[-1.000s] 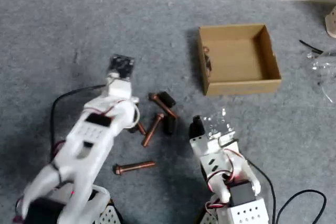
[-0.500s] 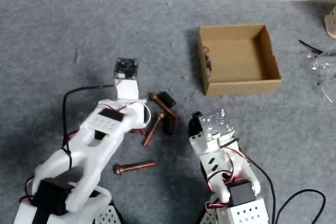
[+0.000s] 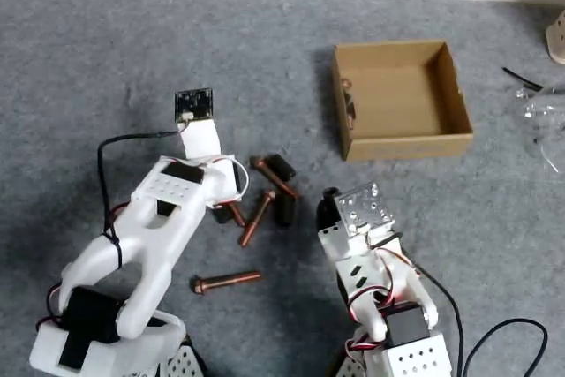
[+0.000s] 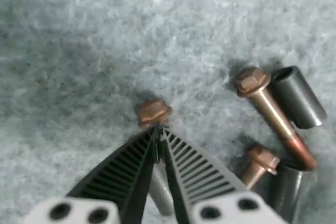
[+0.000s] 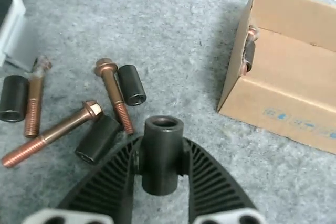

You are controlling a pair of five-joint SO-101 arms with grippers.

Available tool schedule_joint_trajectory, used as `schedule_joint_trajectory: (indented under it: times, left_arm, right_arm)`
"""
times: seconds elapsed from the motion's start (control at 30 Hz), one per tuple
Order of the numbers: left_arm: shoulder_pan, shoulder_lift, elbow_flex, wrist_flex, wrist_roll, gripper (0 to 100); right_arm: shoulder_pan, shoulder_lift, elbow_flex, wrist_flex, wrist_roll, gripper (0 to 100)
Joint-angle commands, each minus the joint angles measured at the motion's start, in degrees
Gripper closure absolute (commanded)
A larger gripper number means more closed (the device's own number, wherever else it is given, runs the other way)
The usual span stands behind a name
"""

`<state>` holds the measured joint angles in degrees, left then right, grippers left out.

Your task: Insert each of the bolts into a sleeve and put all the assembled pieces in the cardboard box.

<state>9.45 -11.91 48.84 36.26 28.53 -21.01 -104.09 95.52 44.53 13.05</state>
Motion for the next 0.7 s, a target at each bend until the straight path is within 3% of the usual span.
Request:
schedule_joint_trajectory:
  times: [0.0,0.17,0.33,0.67]
  left_arm:
    - [2.0,-0.1,-2.5,0.4,0.4,98]
    - [1.7,-0.2,-2.7,0.4,5.4,96]
    - [1.6,0.3,-2.6,0.5,9.1,79]
    - [-0.7,0.5,-2.2,1.1,9.8,86]
  right_arm:
    - [0.8,-0.9,0.8,-2.5,0.7,99.4]
    - [0.8,-0.9,0.8,-2.5,0.7,99.4]
    - [0.8,-0.9,0.8,-3.4,0.8,99.4]
    - [0.8,-0.9,0.9,-3.4,2.5,99.4]
